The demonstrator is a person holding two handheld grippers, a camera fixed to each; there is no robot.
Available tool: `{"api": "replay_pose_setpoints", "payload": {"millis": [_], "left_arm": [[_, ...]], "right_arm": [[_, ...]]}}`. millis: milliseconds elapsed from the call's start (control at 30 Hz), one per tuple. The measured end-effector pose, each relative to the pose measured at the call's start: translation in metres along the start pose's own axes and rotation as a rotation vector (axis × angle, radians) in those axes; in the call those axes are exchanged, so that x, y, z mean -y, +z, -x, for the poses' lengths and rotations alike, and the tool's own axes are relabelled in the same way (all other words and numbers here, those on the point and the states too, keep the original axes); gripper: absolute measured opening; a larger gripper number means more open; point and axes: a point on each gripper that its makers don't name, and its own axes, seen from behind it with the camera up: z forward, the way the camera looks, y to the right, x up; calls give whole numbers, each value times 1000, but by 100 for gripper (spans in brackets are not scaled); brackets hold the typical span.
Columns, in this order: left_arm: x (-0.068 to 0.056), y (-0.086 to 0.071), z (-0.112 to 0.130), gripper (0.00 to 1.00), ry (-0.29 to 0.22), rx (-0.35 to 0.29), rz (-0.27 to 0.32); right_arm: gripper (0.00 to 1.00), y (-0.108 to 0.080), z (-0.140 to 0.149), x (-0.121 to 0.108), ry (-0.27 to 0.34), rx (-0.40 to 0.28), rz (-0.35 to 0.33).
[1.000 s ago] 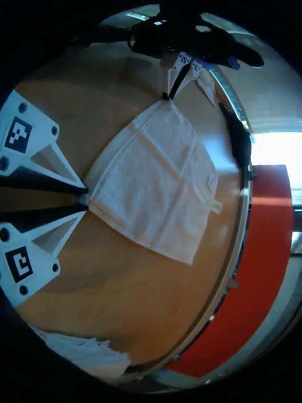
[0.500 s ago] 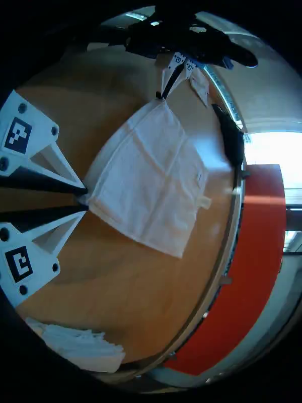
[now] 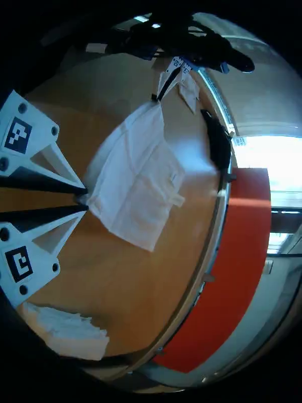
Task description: Fold towel
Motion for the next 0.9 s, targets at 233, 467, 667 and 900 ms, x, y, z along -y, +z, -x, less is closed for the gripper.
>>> {"api": "replay_pose_setpoints", "payload": {"millis": [233,467,667,900], "left_arm": [[-11,-20,-2,11,-26,4,14],[-20,-36,1,11,-65,11,39],[-21,-38,5,11,-69,19,40],[-19,-36,-2,11,-69,12,38]], "right_arm": [[17,-23,-12,4,-8,-8,-6],[17,-41,-14,9,-9,-3,-18],[17,-42,-10,12,-6,8,-25],[17,-38,-15,8,-4,8,-18]]}}
